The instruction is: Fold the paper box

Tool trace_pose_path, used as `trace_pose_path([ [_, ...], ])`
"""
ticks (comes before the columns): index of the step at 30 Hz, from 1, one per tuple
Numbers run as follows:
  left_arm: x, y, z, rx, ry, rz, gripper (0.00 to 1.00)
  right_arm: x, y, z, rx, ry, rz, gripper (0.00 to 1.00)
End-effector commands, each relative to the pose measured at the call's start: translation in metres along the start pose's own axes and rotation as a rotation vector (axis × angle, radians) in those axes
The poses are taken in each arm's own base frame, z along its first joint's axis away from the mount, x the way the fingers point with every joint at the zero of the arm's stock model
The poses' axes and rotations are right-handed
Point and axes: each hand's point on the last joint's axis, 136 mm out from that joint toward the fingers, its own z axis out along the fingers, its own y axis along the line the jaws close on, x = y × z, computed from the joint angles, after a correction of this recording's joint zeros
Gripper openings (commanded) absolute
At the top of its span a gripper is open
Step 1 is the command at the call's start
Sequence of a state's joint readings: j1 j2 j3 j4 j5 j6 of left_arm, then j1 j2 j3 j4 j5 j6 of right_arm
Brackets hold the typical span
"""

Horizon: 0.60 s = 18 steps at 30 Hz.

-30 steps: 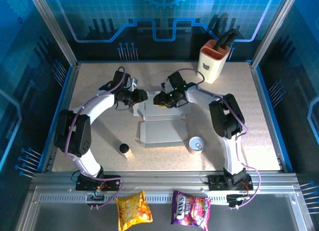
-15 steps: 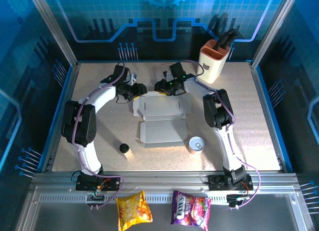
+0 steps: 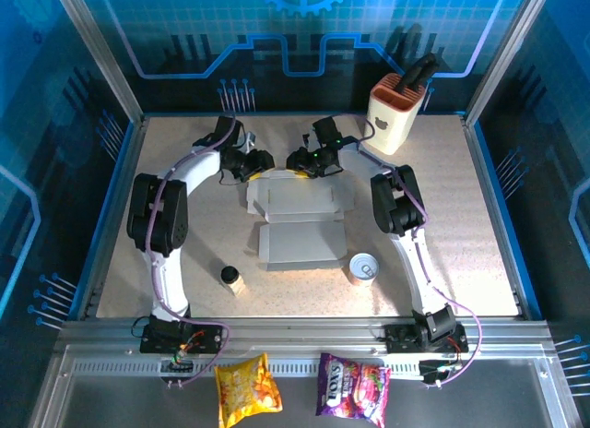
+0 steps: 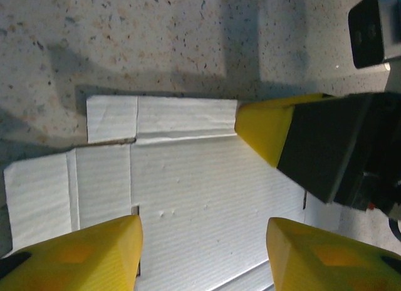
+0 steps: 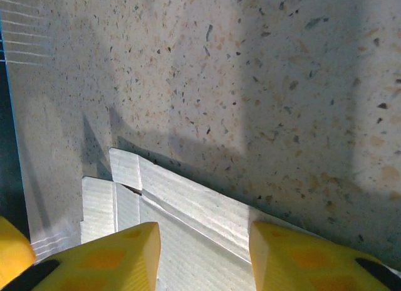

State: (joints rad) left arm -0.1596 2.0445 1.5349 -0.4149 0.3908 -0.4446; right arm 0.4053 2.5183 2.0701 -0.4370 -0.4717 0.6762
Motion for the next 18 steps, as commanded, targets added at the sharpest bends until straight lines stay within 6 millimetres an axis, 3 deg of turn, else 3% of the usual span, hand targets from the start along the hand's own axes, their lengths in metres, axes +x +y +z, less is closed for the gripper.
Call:
trace_pose_path([
  [1, -0.011, 0.009, 0.006, -0.041, 0.001, -0.009, 0.56, 0.026, -0.044, 0.017, 0.099, 0.081, 0.065, 0.44],
  [10, -0.031, 0.03, 0.035, -0.129, 0.009, -0.01, 0.57, 0.037, -0.047, 0.022, 0.092, 0.097, 0.073, 0.44],
  [18, -0.034, 0.043, 0.048, -0.167, 0.006, -0.046, 0.63, 0.04, -0.047, 0.024, 0.083, 0.099, 0.079, 0.44],
])
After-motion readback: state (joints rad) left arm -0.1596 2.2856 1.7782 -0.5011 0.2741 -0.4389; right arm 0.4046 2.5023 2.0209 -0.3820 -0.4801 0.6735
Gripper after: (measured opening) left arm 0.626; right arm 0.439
